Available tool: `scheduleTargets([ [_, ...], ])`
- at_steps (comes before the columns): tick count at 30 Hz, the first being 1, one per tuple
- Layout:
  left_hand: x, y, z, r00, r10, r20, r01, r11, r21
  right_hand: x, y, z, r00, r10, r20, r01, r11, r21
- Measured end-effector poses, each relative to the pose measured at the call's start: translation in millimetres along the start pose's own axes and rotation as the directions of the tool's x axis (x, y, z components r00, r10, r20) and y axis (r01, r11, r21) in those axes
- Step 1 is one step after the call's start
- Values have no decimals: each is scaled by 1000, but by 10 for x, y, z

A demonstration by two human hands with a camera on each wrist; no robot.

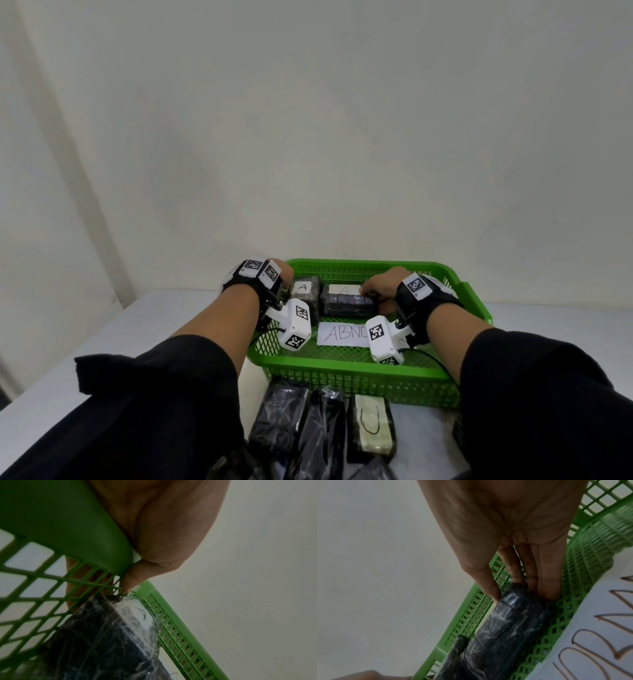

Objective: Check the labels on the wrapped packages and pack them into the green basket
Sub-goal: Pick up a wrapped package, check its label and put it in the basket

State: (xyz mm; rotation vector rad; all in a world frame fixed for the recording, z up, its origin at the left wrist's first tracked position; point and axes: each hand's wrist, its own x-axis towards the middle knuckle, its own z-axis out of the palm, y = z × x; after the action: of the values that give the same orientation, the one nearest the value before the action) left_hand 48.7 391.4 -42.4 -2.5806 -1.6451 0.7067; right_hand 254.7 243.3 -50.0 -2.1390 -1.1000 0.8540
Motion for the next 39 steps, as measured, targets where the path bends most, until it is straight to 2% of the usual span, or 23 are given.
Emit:
scheduleTargets([
  [3, -145, 7, 4, 993, -62, -105, 49, 992, -120, -139, -129, -107, 996, -79, -42, 73, 987, -141],
  [6, -446, 75, -77, 983, -35, -178, -7, 974, -227, -298, -257, -238, 978, -173, -113, 147, 966, -211],
  [8, -647, 120, -173, 965, -74, -250, -2, 957, -290, -428, -354, -313, 961, -244, -127, 205, 943, -261],
  [11, -976, 203, -335, 927, -172, -332, -22, 861, -509, -670, -460, -397, 938, -316, -145, 256, 909, -328],
  [14, -1269, 225, -472, 890, -257, -377, -55, 760, -648, -910, -490, -456, 908, -390, -151, 310, 869, -385],
  [16, -1492, 229, -536, 884, -248, -397, -75, 762, -643, -1056, -475, -499, 885, -440, -150, 350, 843, -407],
  [19, -1794, 252, -582, 851, -199, -486, -144, 802, -579, -1295, -416, -571, 860, -489, -142, 398, 820, -411],
  [25, -2377, 418, -365, 829, -75, -554, -270, 815, -514, -1768, -175, -633, 828, -534, -168, 449, 812, -372],
  [32, -2857, 632, -2, 858, 31, -514, -315, 820, -477, -2137, 214, -517, 833, -524, -177, 439, 820, -367],
  [39, -3184, 923, 282, 850, 98, -518, -382, 792, -477, -2375, 506, -448, 838, -519, -168, 448, 830, -332],
])
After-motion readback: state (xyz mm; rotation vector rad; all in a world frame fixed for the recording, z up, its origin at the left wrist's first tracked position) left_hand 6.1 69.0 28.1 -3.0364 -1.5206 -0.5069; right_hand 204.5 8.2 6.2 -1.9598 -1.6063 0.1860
